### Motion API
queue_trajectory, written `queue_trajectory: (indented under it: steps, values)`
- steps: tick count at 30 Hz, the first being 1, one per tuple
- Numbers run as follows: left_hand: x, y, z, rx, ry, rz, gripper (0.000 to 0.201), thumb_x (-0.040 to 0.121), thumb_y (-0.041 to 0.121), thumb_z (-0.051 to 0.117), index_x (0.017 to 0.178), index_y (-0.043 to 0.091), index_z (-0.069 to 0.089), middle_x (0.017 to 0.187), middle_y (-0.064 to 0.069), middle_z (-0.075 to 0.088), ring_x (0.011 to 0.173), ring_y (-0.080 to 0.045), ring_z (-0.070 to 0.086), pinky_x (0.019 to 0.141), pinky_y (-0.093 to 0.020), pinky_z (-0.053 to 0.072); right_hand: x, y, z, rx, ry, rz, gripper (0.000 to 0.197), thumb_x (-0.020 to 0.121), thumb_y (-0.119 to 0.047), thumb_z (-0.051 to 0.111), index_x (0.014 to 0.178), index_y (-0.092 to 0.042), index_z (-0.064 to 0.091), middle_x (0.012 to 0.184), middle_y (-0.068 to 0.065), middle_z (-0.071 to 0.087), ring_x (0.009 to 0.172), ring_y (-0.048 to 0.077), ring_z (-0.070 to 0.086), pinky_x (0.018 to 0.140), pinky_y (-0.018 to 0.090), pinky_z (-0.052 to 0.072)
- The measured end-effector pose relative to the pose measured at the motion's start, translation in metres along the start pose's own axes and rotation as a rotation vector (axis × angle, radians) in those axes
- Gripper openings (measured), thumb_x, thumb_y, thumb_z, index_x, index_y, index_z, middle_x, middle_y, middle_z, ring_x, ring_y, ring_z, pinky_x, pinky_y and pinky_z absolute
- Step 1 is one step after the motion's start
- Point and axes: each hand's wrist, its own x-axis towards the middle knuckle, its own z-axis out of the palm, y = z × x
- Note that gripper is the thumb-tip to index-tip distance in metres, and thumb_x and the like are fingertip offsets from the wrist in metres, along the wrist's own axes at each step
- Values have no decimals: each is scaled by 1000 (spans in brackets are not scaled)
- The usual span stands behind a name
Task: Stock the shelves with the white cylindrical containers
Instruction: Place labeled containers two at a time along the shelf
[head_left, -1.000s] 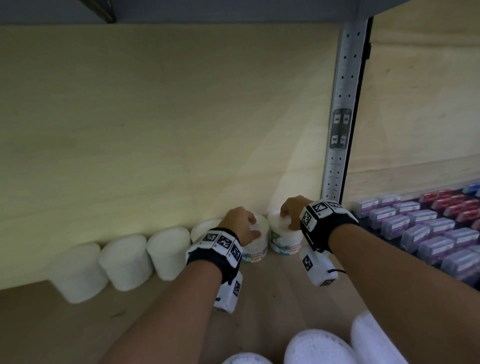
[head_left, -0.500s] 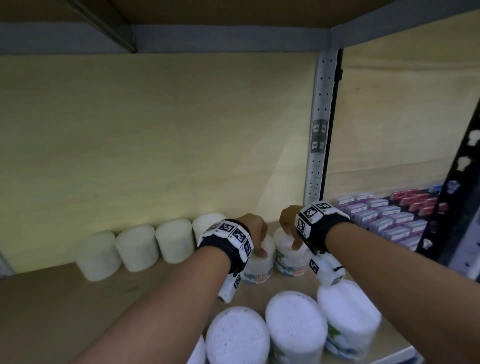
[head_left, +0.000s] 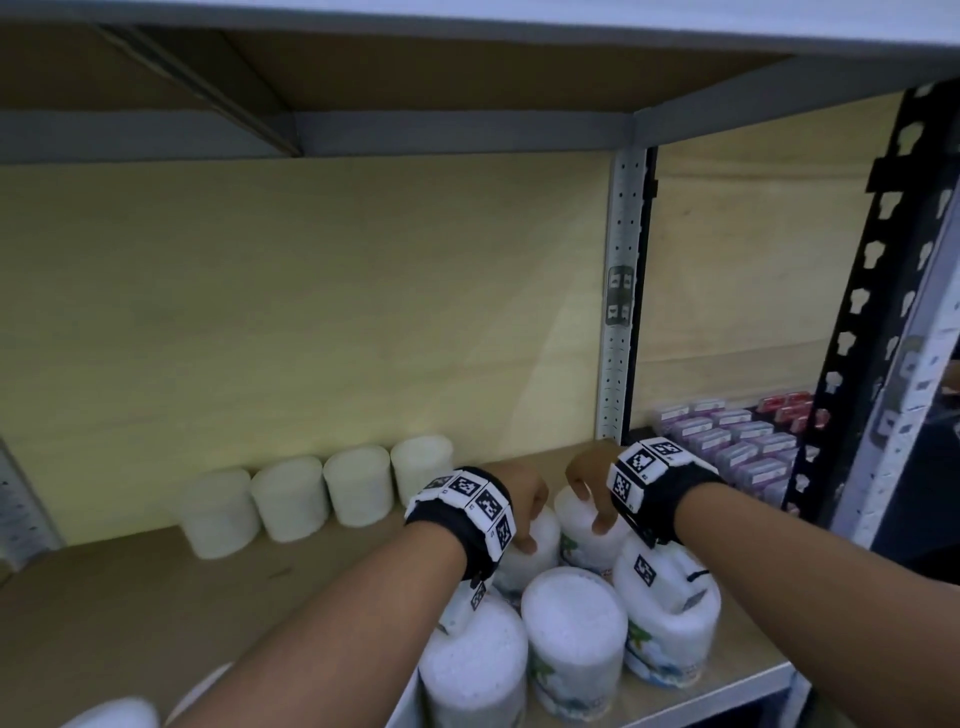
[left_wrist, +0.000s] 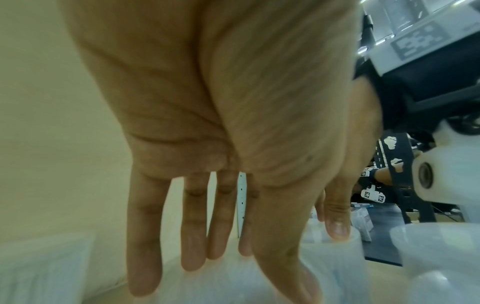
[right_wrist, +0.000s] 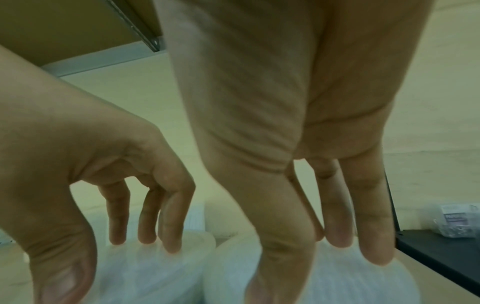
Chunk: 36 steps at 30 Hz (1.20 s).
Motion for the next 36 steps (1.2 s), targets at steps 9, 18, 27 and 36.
queue_trajectory:
  steps: [9, 18, 27, 36]
  values:
    - [-11, 11, -2, 12, 6, 65, 33, 70, 24, 81, 84, 14, 52, 82, -6, 54, 72, -21, 48, 47, -19, 26, -145, -49, -35, 17, 39, -97, 41, 75, -35, 77, 95, -15, 47, 100, 2, 51, 87, 18, 52, 68, 25, 41]
    - [-21, 14, -1, -10, 13, 70, 33, 73, 26, 79, 89, 15, 53, 87, -5, 54, 76, -21, 48, 52, -21, 30, -161, -47, -30, 54, 62, -98, 35, 82, -27, 73, 100, -13, 47, 105, 3, 49, 86, 16, 49, 56, 18, 38]
    - [-30, 9, -1, -85, 17, 40, 42, 76, 32, 77, 109, 10, 63, 111, -10, 64, 86, -22, 56, 79, -33, 49, -171, -53, -33, 37, 67, -72, 34, 81, -29, 73, 96, -16, 46, 104, -2, 47, 90, 15, 48, 71, 24, 40]
    - [-52, -51, -16, -201, 117, -111, 38, 87, 24, 63, 122, 11, 58, 122, -7, 61, 109, -23, 58, 90, -28, 47, -155, -75, -66, 161, 177, -116, 35, 87, -16, 65, 120, -6, 59, 119, 8, 58, 94, 16, 50, 58, 16, 36]
